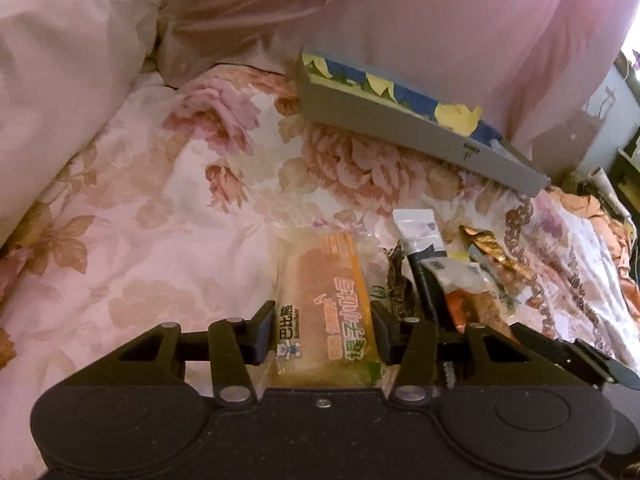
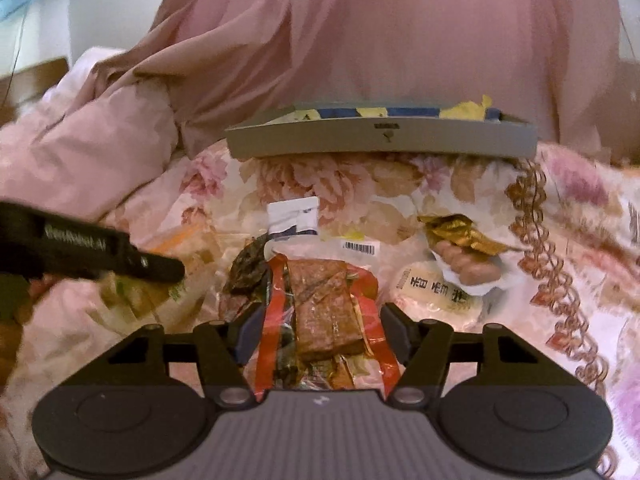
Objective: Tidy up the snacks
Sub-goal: 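Carry the bread roll and meat pack with both tools over the grey tray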
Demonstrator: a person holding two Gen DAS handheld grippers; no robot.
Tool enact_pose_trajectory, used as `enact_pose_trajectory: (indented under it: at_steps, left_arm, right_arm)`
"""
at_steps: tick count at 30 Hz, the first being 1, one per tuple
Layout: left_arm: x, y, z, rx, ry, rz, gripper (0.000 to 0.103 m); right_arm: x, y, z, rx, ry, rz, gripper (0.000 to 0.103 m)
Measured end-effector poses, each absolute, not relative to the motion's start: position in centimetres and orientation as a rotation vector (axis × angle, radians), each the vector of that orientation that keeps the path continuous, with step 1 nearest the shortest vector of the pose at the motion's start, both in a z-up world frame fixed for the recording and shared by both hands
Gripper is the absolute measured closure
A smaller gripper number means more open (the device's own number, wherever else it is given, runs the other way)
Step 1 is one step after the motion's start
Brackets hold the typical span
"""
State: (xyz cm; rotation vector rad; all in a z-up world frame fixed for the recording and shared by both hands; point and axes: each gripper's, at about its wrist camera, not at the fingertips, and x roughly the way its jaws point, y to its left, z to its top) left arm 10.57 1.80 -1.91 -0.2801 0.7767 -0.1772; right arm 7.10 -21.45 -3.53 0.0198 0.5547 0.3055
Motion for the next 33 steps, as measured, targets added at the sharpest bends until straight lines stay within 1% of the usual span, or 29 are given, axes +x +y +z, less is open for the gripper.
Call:
enact_pose_trajectory:
  at_steps: [3, 7, 10, 11, 13, 15, 16, 21, 28, 33]
  left_arm:
    - [9.9, 2.0, -1.9, -0.294, 0.788, -0.176, 0.053]
    - [9.7, 1.5, -2.6, -0.241, 0.810, -0.196, 0.053]
    - [9.8, 1.2, -3.3, -0.203, 0.831, -0.216, 0.052]
    - [9.8, 1.1, -3.3, -0.196, 0.828, -0.222, 0.052]
    - [10.1, 1.0, -3.6, -0.185, 0.843, -0.235, 0.049]
    - [10.9, 0.9, -4.3, -0.184, 0.903, -0.253, 0.044]
    - [11.0, 1.0, -4.5, -0.194, 0.911, -0.251, 0.043]
    - [10.7, 1.0, -4.2, -0.197, 0.898, -0.240, 0.050]
    - [9.7, 2.3, -3.1, -0.300, 0.929, -0.202, 0.051]
    - [8.4, 3.6, -1.9, -0.352, 0.899, -0.161, 0.052]
  right_arm:
    - [6.9, -20.7, -3.6, -0.014, 0.563, 0.319, 0.035]
    - [7.8, -20.1, -4.7, -0.027, 0.617, 0.355, 0.029]
    - [8.1, -20.1, -5.0, -0.013, 0.627, 0.360, 0.028]
    - [8.1, -20.1, -5.1, -0.017, 0.629, 0.360, 0.028]
    - [7.9, -20.0, -5.2, -0.035, 0.626, 0.357, 0.031]
    - [7.8, -19.7, -5.2, -0.060, 0.626, 0.348, 0.032]
    - [7.7, -19.6, -5.2, -0.071, 0.624, 0.344, 0.032]
    - [7.0, -19.4, -4.9, -0.099, 0.613, 0.322, 0.034]
    - [5.8, -19.0, -4.2, -0.179, 0.600, 0.279, 0.036]
    - [5.2, -18.5, -3.7, -0.242, 0.573, 0.260, 0.039]
